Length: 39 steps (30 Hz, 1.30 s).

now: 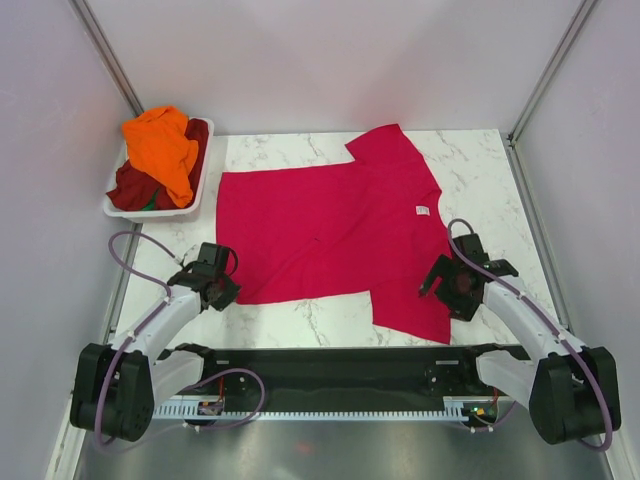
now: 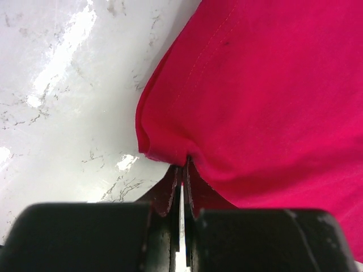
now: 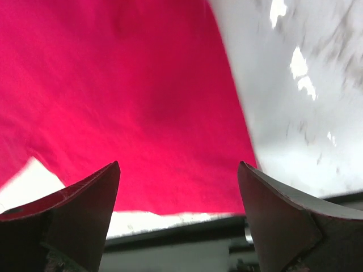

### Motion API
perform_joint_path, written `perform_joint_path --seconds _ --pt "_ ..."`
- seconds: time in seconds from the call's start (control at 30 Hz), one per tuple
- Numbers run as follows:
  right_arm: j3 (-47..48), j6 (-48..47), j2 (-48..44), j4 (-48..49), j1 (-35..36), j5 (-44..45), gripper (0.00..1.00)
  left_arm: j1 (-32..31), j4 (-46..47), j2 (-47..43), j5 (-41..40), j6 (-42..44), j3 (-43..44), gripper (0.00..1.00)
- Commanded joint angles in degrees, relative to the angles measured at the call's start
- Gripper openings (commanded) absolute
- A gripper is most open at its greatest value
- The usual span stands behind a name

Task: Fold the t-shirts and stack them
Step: Flatten the tshirt out

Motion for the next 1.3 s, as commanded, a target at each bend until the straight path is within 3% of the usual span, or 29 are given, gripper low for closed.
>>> perform_joint_path --seconds 0.0,0.13,0.33,0.63,0.77,0.87,1.1,1.27 --pt "-0.74 1.2 -1.05 -8.72 2.05 -7.92 0.92 -0.08 2.2 -0.77 -0.84 1.74 -0.33 0.02" --pt "-2.49 0.76 -1.05 -11.11 6.37 -5.37 0.9 -0.08 2.46 -0.5 -0.58 2.01 -0.15 0.02" --pt "-4.51 0.93 -3.42 -8.13 7.6 -4.14 0.8 -0.16 2.64 -0.5 -0.4 2.18 -0.15 0.02" --pt "-12.33 3.39 -1.14 4.44 7.95 -4.75 0.59 -0.08 3.08 0.55 -0.23 2.45 0.11 0.02" --pt "-11.9 3.04 -3.06 5.24 8.13 -5.27 0.22 -0.16 3.08 0.46 -0.32 2.45 0.28 0.02" --pt "-10.5 1.9 -4.82 4.1 8.13 -5.19 0.01 -0.08 3.16 -0.06 -0.14 2.62 0.02 0.02" --pt "0.39 1.28 -10.44 -5.47 8.22 0.41 0.0 0.1 1.59 -4.71 9.16 2.45 0.72 0.02" --pt "7.87 0.4 -14.49 -14.97 8.13 5.96 0.0 0.1 -2.54 -7.27 10.14 3.33 3.1 0.02"
